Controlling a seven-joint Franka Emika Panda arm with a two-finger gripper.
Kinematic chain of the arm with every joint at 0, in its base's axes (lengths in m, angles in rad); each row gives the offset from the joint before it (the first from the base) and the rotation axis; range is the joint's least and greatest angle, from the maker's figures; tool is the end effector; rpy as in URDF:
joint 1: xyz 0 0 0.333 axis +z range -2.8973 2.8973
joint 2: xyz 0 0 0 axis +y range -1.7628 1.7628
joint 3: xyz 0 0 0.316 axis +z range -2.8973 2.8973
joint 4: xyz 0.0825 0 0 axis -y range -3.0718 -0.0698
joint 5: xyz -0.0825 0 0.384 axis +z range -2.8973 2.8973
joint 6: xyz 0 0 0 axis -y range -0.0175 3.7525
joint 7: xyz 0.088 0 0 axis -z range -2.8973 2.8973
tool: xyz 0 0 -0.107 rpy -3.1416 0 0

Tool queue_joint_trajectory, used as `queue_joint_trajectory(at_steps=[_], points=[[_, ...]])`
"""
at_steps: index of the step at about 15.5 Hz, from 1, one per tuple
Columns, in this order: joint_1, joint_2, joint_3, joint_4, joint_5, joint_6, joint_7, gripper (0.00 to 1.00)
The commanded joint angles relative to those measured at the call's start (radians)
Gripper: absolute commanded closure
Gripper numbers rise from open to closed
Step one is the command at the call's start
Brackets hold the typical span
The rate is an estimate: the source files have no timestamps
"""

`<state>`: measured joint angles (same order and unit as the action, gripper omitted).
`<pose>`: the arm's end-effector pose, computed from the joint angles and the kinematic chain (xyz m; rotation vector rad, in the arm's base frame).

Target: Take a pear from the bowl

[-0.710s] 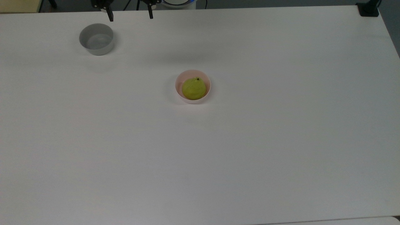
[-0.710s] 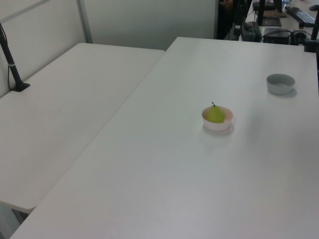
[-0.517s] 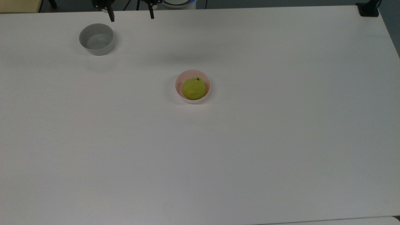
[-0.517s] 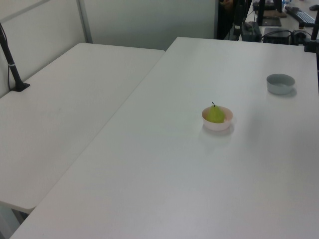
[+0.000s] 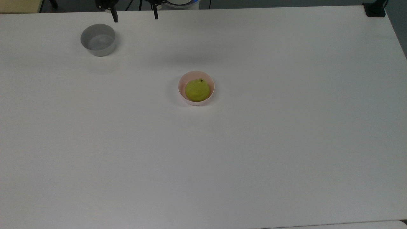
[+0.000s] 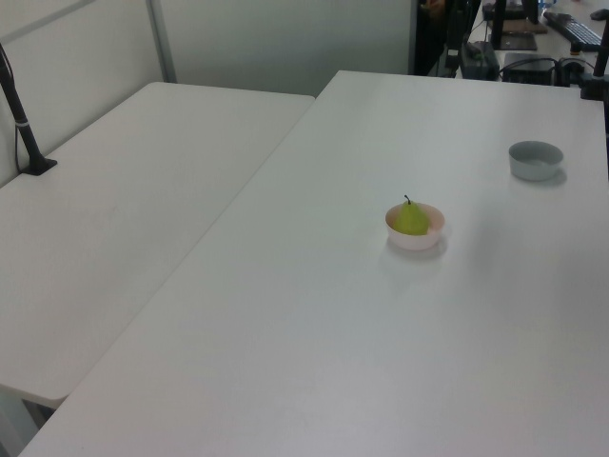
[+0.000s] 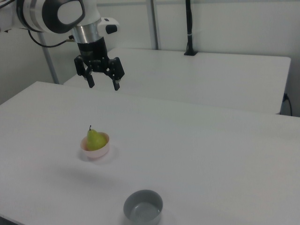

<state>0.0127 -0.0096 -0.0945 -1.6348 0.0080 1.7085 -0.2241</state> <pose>0.5621 -0.0456 0.6119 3.1271 0.2216 0.1312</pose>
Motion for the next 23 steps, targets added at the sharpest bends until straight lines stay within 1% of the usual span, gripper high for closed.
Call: queue_joint_trajectory(at_steps=[1, 7, 8, 12, 16, 21, 23], points=[[0.000, -0.007, 0.002, -0.011, 0.018, 0.013, -0.004, 0.00], [-0.005, -0.012, 0.001, -0.014, 0.015, -0.013, -0.032, 0.00], [-0.005, -0.012, 0.001, -0.014, 0.014, -0.013, -0.055, 0.00], [-0.005, -0.009, 0.001, -0.016, 0.014, -0.023, -0.247, 0.00], [0.006, -0.003, 0.002, -0.017, 0.004, -0.018, -0.345, 0.00], [0.015, -0.010, 0.006, -0.051, 0.024, -0.012, -0.328, 0.00], [0.041, -0.012, 0.006, -0.069, 0.061, -0.007, -0.298, 0.00]])
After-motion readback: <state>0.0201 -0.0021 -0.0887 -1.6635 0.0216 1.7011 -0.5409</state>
